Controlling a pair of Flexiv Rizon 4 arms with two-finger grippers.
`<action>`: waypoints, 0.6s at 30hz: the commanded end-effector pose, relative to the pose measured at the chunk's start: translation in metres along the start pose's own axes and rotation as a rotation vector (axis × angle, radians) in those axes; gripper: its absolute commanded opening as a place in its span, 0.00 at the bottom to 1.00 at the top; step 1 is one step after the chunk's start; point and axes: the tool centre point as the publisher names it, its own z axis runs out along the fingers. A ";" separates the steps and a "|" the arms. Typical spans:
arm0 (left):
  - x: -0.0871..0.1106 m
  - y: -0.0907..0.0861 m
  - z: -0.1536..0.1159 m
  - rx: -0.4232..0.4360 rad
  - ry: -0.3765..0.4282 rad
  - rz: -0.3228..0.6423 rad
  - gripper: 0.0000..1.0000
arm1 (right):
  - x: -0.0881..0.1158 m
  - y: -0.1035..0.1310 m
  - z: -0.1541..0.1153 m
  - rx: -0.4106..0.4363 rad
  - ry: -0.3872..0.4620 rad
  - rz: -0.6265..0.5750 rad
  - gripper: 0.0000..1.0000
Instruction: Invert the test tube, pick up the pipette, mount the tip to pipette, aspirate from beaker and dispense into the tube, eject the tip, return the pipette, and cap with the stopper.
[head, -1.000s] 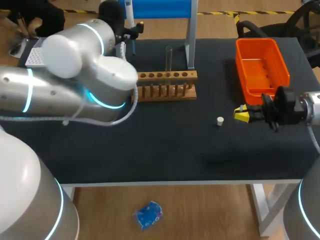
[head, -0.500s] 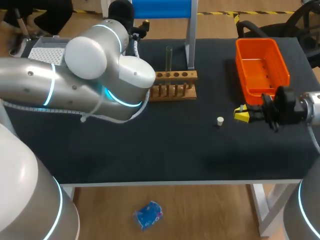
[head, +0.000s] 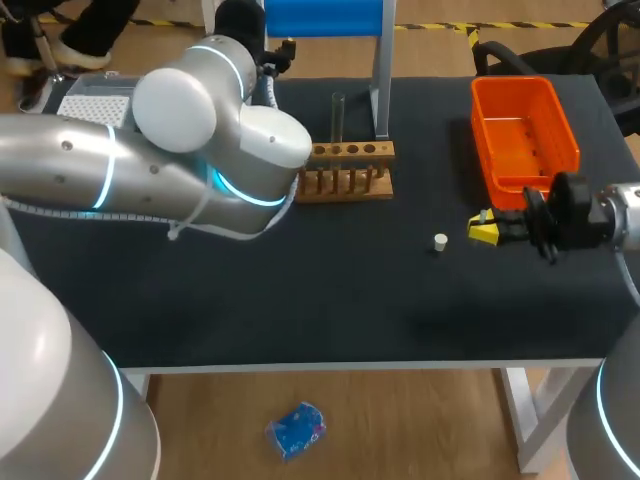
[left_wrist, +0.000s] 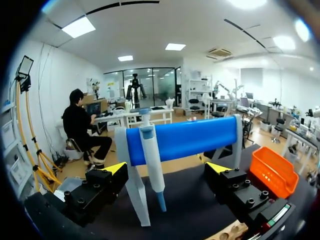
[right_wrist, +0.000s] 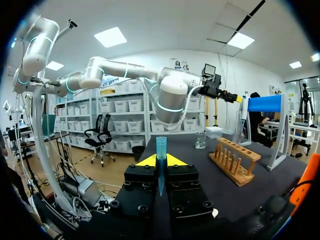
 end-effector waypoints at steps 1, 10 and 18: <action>-0.004 0.000 0.016 0.014 0.006 -0.015 1.00 | 0.001 0.000 0.000 0.001 -0.001 -0.001 0.00; -0.011 0.003 0.033 0.008 -0.014 -0.028 0.44 | 0.001 0.000 0.000 0.001 -0.001 -0.001 0.00; -0.012 0.001 0.045 0.008 -0.011 -0.027 0.42 | 0.001 0.000 0.000 0.001 -0.001 -0.001 0.00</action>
